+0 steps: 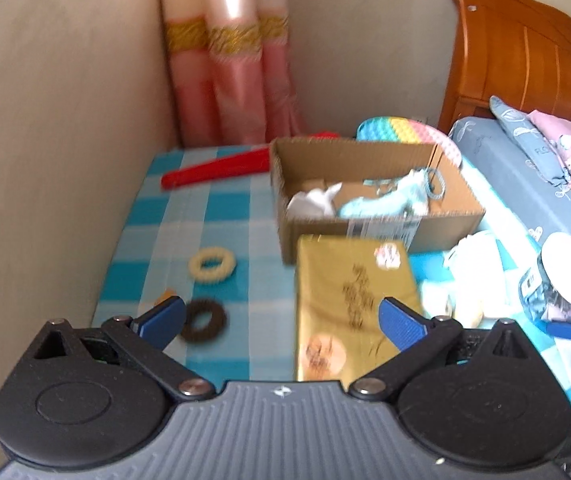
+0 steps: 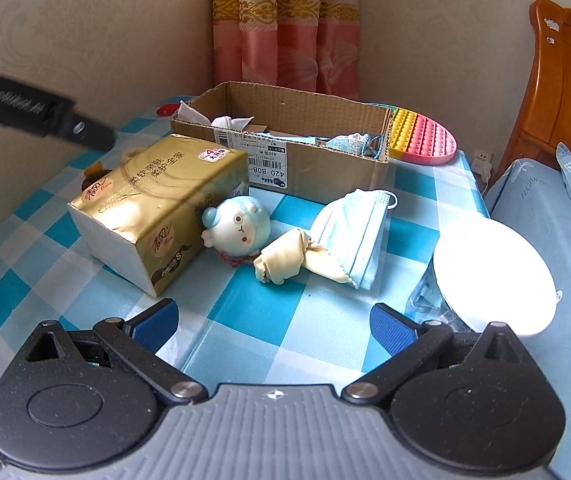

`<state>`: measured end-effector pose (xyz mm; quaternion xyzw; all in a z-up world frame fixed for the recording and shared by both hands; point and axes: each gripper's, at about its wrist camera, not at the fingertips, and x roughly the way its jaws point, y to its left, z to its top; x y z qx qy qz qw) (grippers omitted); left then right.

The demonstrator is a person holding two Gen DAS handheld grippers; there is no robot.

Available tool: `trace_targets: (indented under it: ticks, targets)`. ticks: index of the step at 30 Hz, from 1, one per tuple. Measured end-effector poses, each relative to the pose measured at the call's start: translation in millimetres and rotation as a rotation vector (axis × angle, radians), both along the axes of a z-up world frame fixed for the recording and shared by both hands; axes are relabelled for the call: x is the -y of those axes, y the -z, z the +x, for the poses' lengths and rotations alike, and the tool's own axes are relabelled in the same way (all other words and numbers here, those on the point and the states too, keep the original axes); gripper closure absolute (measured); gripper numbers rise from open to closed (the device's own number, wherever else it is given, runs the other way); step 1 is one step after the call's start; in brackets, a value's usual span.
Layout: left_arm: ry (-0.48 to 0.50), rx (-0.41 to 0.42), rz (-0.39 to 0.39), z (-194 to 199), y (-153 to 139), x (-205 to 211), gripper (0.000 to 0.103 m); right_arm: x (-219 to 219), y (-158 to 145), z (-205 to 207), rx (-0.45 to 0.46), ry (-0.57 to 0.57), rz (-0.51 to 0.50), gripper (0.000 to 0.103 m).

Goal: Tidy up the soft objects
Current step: 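Move the right gripper to the beige cloth and close on it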

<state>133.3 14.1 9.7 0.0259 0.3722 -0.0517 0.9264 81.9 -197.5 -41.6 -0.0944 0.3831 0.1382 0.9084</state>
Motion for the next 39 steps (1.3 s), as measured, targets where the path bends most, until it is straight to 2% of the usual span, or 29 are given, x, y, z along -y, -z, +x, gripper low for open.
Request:
trace_targets:
  ticks: [2, 7, 15, 21, 26, 33, 39]
  targets:
    - [-0.016, -0.019, -0.004, -6, 4, -4, 0.001, -2, 1, 2, 0.007, -0.008, -0.010, 0.000]
    - [-0.054, -0.008, 0.000, -19, 19, -15, 0.001, -7, 4, 14, 0.023, -0.051, -0.020, 0.000]
    - [-0.100, -0.046, -0.023, -21, 40, -29, 0.001, -19, 15, 37, 0.029, -0.128, -0.101, 0.000]
    - [-0.115, -0.039, -0.037, -21, 41, -35, 0.001, -26, 24, 56, 0.010, -0.174, -0.137, 0.000]
    - [-0.132, -0.030, -0.043, -20, 39, -41, 0.001, -30, 29, 61, -0.022, -0.216, -0.130, 0.000]
    - [-0.148, -0.029, -0.044, -19, 39, -46, 0.001, -31, 34, 43, -0.106, -0.272, -0.093, 0.000]
    - [-0.145, -0.025, -0.046, -18, 39, -47, 0.001, -23, 33, 45, -0.084, -0.227, -0.084, 0.000]
